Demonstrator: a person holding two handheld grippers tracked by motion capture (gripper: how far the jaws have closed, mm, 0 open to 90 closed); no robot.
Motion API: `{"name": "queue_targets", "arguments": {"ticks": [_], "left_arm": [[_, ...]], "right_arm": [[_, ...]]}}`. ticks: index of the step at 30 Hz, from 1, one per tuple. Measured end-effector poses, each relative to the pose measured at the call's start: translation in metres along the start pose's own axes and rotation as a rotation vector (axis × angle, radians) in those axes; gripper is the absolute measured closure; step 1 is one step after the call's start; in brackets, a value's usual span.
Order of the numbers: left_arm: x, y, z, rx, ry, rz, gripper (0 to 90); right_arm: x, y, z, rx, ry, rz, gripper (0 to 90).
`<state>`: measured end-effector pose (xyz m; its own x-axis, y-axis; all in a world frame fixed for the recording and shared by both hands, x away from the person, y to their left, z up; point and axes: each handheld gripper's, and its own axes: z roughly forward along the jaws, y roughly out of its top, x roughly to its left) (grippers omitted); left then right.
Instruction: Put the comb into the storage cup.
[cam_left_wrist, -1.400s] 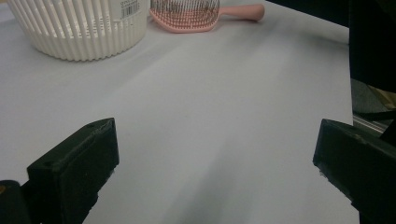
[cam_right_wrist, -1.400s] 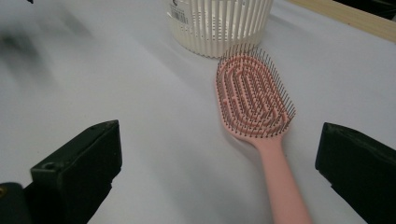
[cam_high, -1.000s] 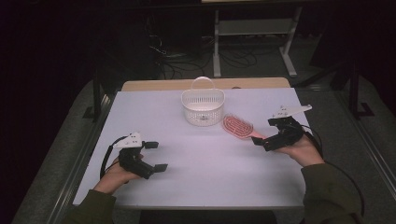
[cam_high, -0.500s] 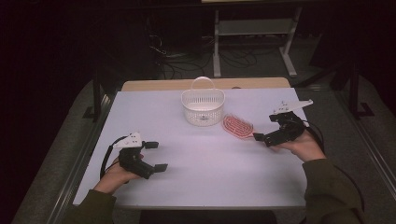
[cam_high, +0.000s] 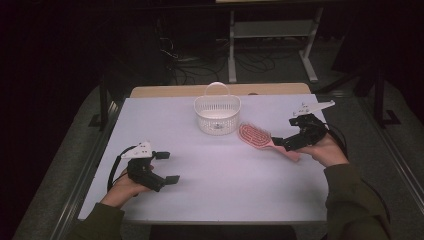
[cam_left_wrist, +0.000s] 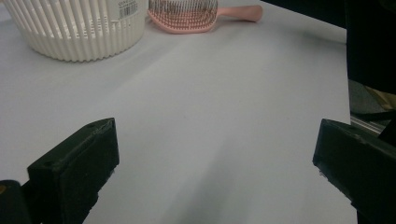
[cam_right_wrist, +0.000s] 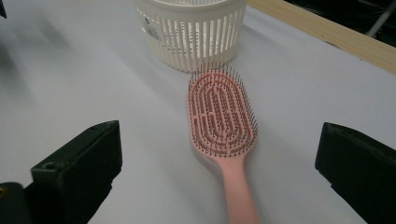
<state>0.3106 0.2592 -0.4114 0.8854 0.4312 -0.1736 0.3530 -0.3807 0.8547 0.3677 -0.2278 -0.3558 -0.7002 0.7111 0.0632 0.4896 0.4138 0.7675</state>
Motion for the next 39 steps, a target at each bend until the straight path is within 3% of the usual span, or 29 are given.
{"name": "queue_targets", "arguments": {"ticks": [30,39], "left_arm": [[0.000,0.000,0.000,0.000,-0.001,-0.001,0.0],[0.000,0.000,0.000,0.001,-0.001,-0.001,0.0]], "right_arm": [[-0.029,0.020,0.002,-0.007,-0.014,0.040,0.2],[-0.036,0.022,0.006,-0.009,0.001,0.039,0.7]]}}
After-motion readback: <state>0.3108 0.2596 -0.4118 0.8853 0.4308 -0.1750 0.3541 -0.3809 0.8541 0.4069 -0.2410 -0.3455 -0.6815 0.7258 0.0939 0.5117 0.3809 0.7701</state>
